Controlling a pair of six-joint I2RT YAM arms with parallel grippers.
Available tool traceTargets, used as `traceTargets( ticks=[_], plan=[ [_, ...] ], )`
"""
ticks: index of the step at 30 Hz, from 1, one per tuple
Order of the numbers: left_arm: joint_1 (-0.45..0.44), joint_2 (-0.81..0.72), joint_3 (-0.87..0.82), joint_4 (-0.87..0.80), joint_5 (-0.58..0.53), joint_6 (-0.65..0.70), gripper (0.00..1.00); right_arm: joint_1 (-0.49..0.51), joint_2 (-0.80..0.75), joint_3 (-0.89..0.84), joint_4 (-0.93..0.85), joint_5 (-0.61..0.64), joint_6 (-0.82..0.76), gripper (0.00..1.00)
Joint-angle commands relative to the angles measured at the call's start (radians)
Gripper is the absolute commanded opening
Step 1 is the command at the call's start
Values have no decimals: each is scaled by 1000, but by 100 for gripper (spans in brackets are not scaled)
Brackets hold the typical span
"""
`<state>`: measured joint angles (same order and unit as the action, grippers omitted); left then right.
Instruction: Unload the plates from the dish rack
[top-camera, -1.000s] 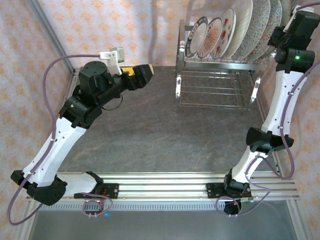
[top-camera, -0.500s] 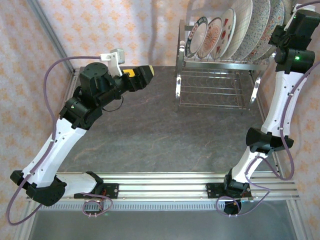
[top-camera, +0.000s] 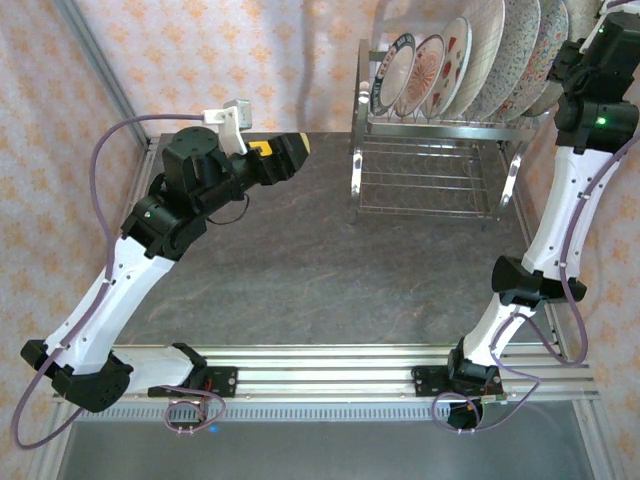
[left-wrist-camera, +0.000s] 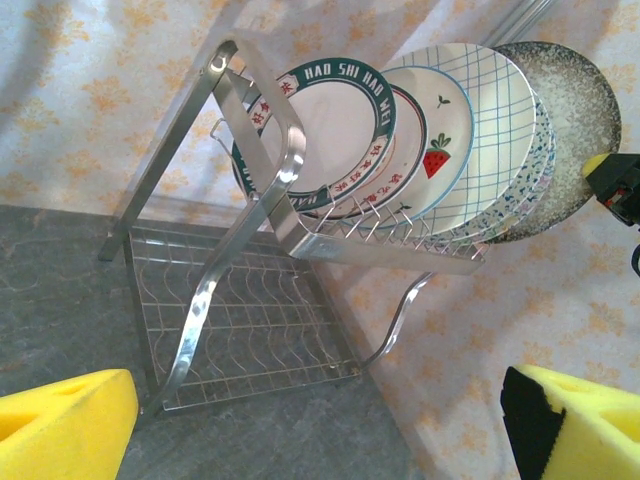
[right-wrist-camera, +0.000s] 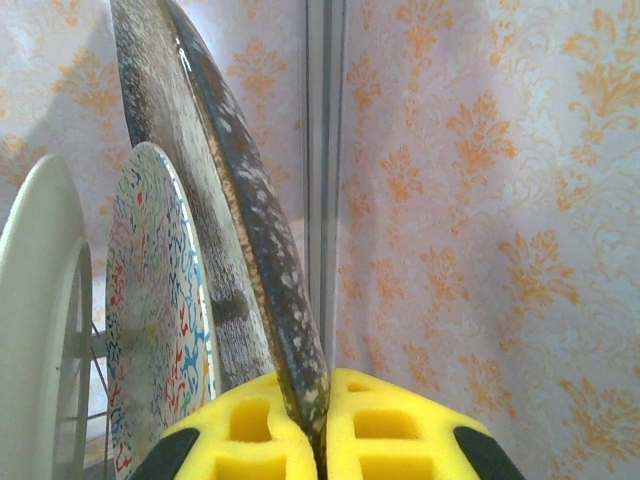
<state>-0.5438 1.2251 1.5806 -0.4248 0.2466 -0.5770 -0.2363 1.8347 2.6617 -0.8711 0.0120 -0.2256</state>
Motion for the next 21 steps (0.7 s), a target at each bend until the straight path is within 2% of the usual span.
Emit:
traceTargets(
  ticks=[1,21],
  plan=[
    [-13,-26,-12,37,-16,-9,93,17,-84,93,307,-25,65,0],
    [-35,-4,-22,85,5,-32,91,16,-189,32,229,-17,34,0]
  ],
)
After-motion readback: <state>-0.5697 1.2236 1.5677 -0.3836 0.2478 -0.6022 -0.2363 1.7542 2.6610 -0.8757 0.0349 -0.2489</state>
